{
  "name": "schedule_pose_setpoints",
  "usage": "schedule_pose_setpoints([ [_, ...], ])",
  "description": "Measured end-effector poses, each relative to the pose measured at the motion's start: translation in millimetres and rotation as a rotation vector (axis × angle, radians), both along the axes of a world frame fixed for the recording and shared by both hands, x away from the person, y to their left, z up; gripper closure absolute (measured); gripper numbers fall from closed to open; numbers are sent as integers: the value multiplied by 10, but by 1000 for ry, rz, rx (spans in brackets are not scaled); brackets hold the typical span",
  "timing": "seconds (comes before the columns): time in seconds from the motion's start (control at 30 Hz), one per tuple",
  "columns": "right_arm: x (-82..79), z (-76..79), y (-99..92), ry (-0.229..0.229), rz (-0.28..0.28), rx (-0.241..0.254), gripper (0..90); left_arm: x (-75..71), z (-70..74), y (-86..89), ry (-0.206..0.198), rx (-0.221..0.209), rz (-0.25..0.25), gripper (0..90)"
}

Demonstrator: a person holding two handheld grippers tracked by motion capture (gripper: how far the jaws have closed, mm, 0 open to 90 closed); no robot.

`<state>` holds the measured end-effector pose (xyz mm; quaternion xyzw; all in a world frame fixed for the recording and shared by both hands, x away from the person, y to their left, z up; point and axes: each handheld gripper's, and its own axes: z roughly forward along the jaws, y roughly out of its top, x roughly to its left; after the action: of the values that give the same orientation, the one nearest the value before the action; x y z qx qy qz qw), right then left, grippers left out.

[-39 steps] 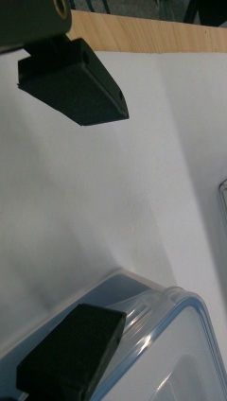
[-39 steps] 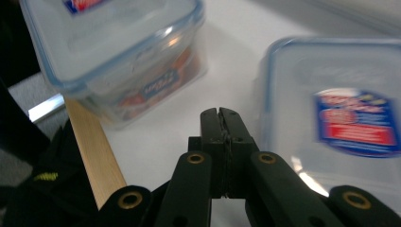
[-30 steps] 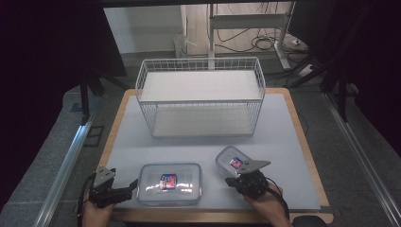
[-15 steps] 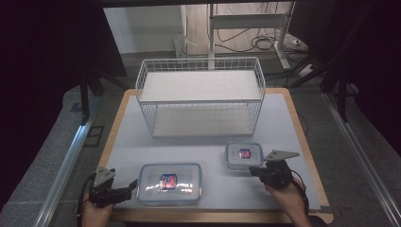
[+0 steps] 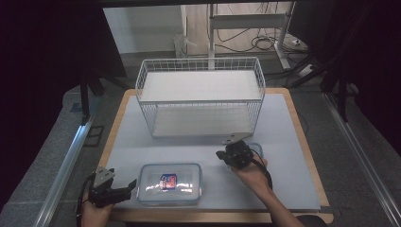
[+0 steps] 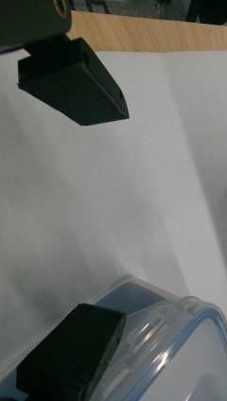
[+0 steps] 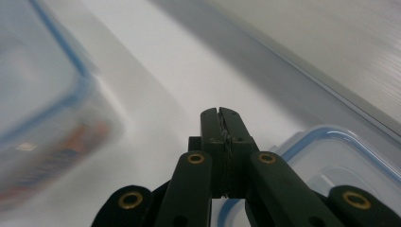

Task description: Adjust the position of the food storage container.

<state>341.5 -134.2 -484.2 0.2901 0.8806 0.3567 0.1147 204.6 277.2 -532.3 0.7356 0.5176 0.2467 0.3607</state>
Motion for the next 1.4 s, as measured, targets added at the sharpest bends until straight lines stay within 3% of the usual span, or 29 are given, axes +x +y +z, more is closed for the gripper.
schedule_pose_setpoints([
  [0.03,8,-34,15,-9,-6,-35,898,3,-5,-2,-3,0,-2,62],
  [0.07,14,-67,-7,-19,-7,-39,900,4,-9,-4,-6,1,-2,60],
  [0.13,21,-70,-55,3,-19,-2,900,4,-14,-9,-12,-6,-5,57],
  [0.2,9,-33,-105,-34,-33,-24,900,2,-12,-6,-12,-9,-3,54],
  [0.5,-63,39,-466,-27,-87,30,900,10,-25,13,12,-25,3,56],
  [0.6,-89,76,-612,-79,-141,-30,900,12,-20,4,16,-27,-1,57],
  [0.63,-73,77,-712,-37,-167,30,900,15,-20,2,17,-27,-1,58],
  [0.73,-82,94,-715,-40,-155,45,900,25,-26,-5,22,-23,-2,59],
  [0.83,-76,65,-534,-23,-99,58,900,30,-34,-14,30,-14,-5,59],
  [0.97,-31,-73,-295,-16,-62,-18,900,21,-23,-13,30,-13,-6,60],
  [1.07,-28,-88,-263,-23,-74,-50,900,13,-13,7,40,-27,2,60],
  [1.13,-46,-90,-293,-55,-92,-96,900,11,-12,24,48,-44,7,61],
  [1.27,-45,-101,-487,-37,-140,-102,900,6,-1,34,59,-50,8,55],
  [1.3,-45,-101,-526,-35,-151,-100,900,8,4,31,74,-42,3,51],
  [1.33,-50,-88,-615,-23,-161,-60,900,7,7,36,81,-45,-8,32],
  [1.4,-65,-68,-643,-28,-158,-48,900,-9,23,40,90,-47,-26,33],
])
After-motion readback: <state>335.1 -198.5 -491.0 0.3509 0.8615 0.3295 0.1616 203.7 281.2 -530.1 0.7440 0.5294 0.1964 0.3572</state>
